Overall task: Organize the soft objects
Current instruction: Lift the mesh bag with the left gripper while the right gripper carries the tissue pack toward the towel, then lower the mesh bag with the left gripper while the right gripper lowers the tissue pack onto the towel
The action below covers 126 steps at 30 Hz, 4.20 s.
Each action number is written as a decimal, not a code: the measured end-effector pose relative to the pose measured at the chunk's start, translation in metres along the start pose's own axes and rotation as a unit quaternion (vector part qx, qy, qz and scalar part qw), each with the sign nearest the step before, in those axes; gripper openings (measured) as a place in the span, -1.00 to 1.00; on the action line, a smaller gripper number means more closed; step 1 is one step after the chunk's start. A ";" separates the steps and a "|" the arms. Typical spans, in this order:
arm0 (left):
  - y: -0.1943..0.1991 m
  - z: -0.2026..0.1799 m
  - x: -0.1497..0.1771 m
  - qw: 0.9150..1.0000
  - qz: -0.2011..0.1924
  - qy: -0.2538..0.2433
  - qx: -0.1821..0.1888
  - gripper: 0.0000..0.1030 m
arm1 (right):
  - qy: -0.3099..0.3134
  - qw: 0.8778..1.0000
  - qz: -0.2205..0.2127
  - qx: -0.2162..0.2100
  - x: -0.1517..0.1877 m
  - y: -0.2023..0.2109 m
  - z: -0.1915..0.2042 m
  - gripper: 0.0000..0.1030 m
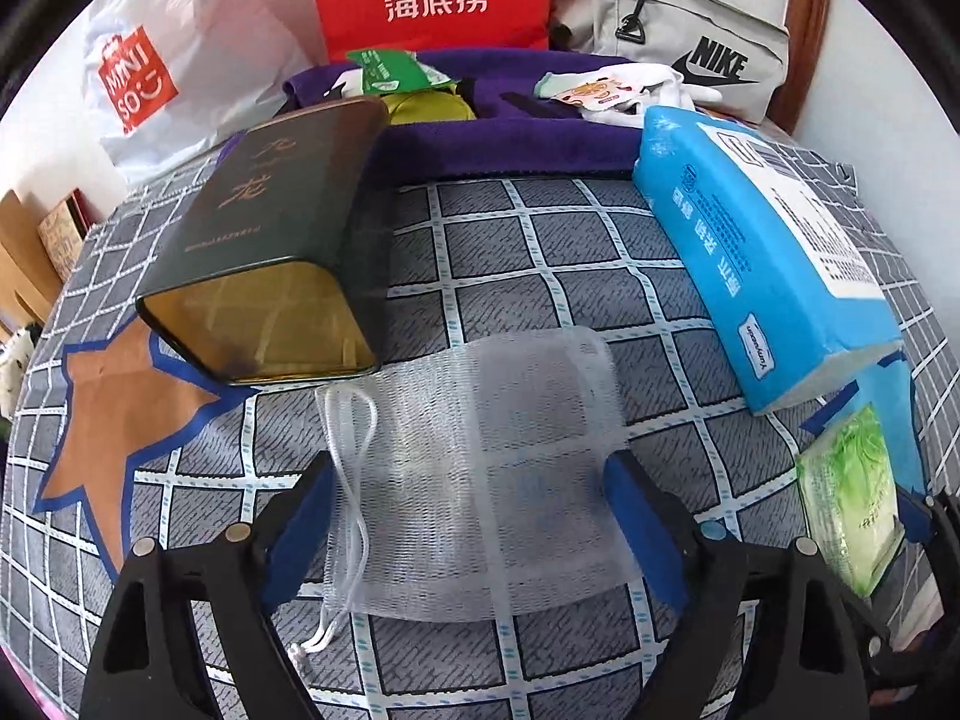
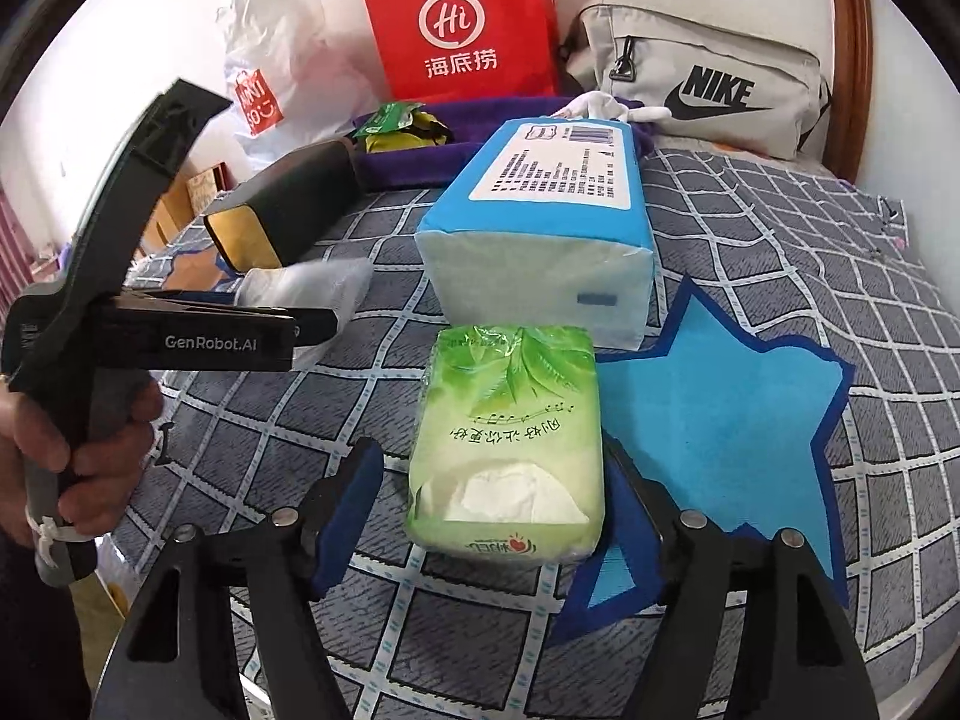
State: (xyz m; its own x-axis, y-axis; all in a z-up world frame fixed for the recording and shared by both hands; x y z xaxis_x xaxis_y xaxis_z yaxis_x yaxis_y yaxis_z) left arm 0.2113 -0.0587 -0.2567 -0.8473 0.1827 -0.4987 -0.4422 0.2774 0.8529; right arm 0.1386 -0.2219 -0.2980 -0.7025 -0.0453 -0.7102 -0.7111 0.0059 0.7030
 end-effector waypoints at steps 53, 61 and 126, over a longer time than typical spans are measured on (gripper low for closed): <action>0.131 0.036 -0.062 0.991 -0.102 0.055 0.061 -0.83 | 0.004 0.997 -0.077 -0.001 -0.117 0.086 0.015 0.03; 0.133 0.039 -0.084 0.990 -0.108 0.060 0.067 -0.83 | 0.004 0.996 -0.085 0.010 -0.145 0.084 0.013 0.03; 0.007 0.065 -0.254 0.992 -0.055 0.070 0.089 -0.83 | -0.022 0.999 -0.039 -0.003 -0.309 -0.104 -0.006 0.04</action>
State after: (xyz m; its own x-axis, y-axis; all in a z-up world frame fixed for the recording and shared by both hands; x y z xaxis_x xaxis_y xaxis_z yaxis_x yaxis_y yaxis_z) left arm 0.4429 -0.0416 -0.1339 -0.8344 0.0132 -0.5510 -0.4864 0.4524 0.7475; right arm 0.4303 -0.2150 -0.1515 -0.6456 -0.0018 -0.7637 -0.7637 -0.0021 0.6456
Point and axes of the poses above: each gripper's, at about its wrist camera, not at the fingertips, and y roughly against the way its jaws point, z to its left, x to its underside, the point moved 7 cm from there along -y, roughly the way its jaws point, and after that the axes turned 12 degrees about x, right-handed, at the moved point
